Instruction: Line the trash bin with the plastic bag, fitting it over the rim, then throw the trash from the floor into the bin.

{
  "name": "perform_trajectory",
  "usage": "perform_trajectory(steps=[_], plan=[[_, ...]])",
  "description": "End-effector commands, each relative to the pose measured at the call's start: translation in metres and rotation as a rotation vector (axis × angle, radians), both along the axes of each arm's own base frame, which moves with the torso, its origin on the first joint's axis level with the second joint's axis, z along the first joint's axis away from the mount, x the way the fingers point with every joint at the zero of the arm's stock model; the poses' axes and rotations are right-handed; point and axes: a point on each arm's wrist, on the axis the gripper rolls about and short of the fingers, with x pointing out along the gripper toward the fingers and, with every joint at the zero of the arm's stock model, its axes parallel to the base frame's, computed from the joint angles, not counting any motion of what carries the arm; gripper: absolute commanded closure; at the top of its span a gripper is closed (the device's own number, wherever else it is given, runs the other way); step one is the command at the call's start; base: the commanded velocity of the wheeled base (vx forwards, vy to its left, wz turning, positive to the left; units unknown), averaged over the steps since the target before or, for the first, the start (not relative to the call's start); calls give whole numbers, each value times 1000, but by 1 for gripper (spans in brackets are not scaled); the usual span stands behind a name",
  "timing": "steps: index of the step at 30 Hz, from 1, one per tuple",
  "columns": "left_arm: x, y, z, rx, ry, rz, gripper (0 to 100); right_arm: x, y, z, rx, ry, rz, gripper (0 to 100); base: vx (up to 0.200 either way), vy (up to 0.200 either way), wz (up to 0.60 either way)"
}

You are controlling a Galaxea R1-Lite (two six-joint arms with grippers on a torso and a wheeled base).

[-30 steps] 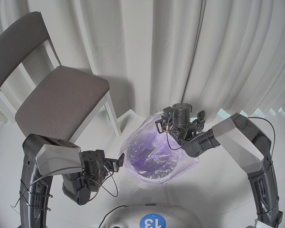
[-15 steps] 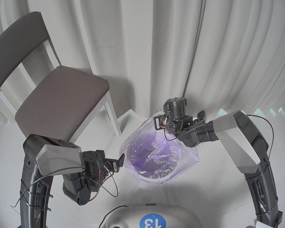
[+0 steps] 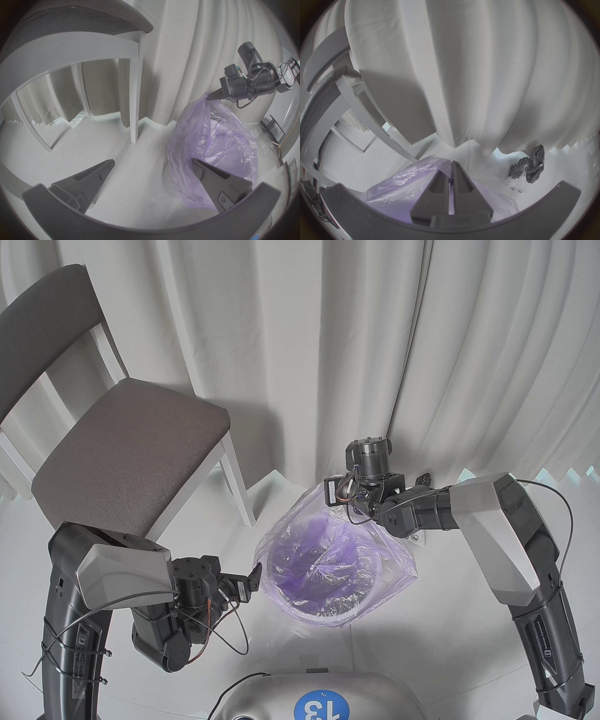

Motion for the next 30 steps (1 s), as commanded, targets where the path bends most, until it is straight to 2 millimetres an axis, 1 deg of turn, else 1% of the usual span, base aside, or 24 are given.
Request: perform_trajectory(steps=[1, 3, 4, 10, 12, 14, 15, 17, 19, 20, 21, 26, 30], plan=[[0, 0, 1, -6, -14, 1, 0, 1, 0, -1, 3, -1, -2, 100, 0, 0, 0], [0, 1, 1, -6, -14, 2, 0, 0, 0, 1, 6, -4, 1, 100, 0, 0, 0], [0, 1, 1, -6, -14, 2, 0, 0, 0, 1, 6, -4, 1, 0, 0, 0, 0], [0, 1, 3, -7, -15, 2, 0, 0, 4, 13, 53, -77, 26, 0, 0, 0, 0], [-1, 1, 3, -7, -15, 1, 0, 0, 4, 13, 48, -76, 28, 0, 0, 0, 0], [-1, 0, 4, -9, -18, -1, 0, -8, 1, 28, 29, -85, 35, 0, 0, 0, 0], [-1, 1, 4, -8, -18, 1, 0, -12, 0, 30, 3, -72, 42, 0, 0, 0, 0], [-1, 0, 4, -8, -17, -1, 0, -25, -7, 28, -80, -13, 60, 0, 0, 0, 0], [-1, 0, 4, -8, -17, -1, 0, -29, -9, 26, -109, 4, 67, 0, 0, 0, 0], [-1, -1, 3, -7, -15, -2, 0, -40, -17, 16, -202, 47, 92, 0, 0, 0, 0], [-2, 0, 3, -6, -14, -2, 0, -43, -20, 12, -220, 58, 94, 0, 0, 0, 0], [-3, 0, 3, -4, -10, -4, 0, -56, -30, 14, -216, 41, 89, 0, 0, 0, 0], [-3, -1, 5, -6, -14, -5, 0, -76, -41, 25, -210, 9, 96, 0, 0, 0, 0]])
